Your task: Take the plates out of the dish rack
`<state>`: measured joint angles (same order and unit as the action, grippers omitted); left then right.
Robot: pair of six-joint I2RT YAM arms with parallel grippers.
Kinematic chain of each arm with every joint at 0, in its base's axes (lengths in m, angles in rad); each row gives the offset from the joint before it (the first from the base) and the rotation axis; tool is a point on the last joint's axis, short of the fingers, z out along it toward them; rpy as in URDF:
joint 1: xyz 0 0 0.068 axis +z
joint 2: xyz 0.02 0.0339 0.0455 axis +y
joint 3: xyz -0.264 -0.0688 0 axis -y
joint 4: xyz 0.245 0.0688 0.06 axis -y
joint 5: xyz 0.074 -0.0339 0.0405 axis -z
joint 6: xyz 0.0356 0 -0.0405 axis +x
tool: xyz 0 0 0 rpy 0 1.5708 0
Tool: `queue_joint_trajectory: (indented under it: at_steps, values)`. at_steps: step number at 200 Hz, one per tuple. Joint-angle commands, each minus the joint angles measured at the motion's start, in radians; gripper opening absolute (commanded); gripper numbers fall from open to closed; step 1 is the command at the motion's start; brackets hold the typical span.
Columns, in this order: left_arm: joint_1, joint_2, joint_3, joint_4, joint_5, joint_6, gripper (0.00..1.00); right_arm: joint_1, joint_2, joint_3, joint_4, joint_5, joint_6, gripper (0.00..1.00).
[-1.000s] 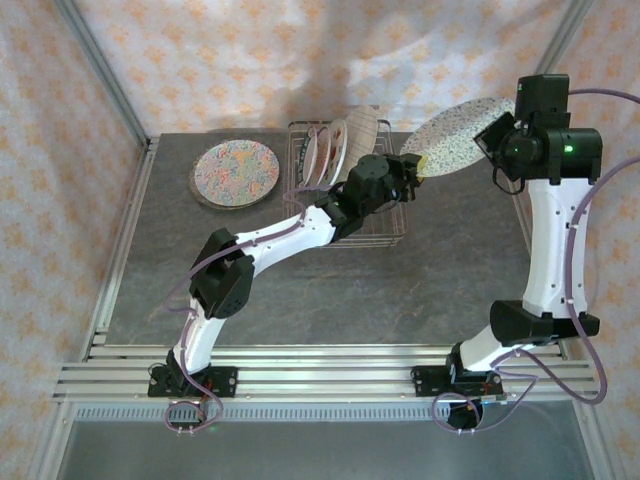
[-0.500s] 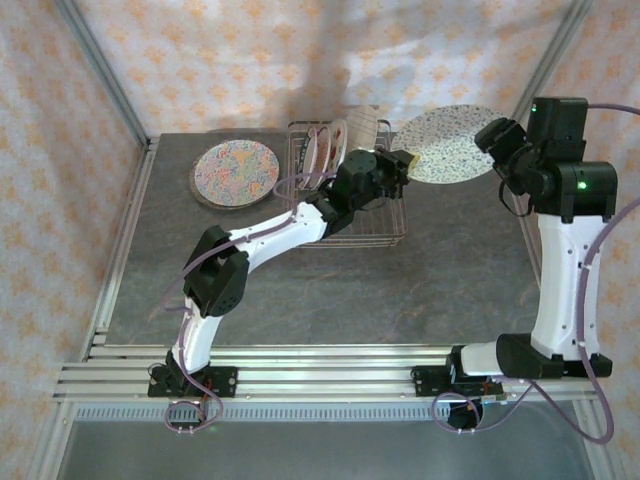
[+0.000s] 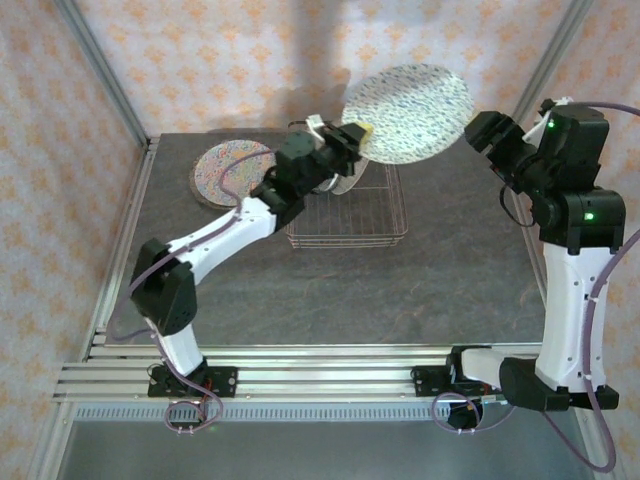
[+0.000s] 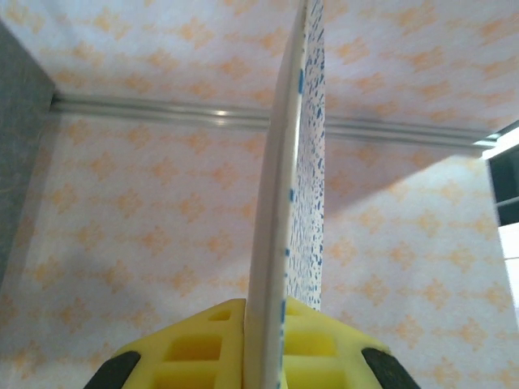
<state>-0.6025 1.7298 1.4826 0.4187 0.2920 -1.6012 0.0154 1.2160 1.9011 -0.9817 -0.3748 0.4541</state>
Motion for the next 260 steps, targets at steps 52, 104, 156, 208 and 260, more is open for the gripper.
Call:
queue_joint_trajectory:
  at_steps: [52, 104, 156, 208, 260]
  values:
    - [0.281, -0.292, -0.280, 0.083, 0.038, 0.037, 0.00, 0.219, 0.047, 0.009, 0.144, -0.142, -0.180, 0.82]
    - [0.509, -0.460, -0.481, 0.037, 0.030, 0.071, 0.00, 0.432, 0.125, 0.019, 0.186, -0.036, -0.255, 0.82]
    - [0.658, -0.532, -0.638, 0.004, -0.016, 0.139, 0.00, 0.557, 0.154, -0.054, 0.330, -0.042, -0.331, 0.82]
    - [0.703, -0.477, -0.711, 0.047, -0.063, 0.198, 0.00, 0.643, 0.131, -0.166, 0.520, -0.070, -0.443, 0.84]
    - [0.716, -0.334, -0.716, 0.132, -0.077, 0.246, 0.00, 0.691, 0.176, -0.163, 0.591, -0.045, -0.474, 0.87]
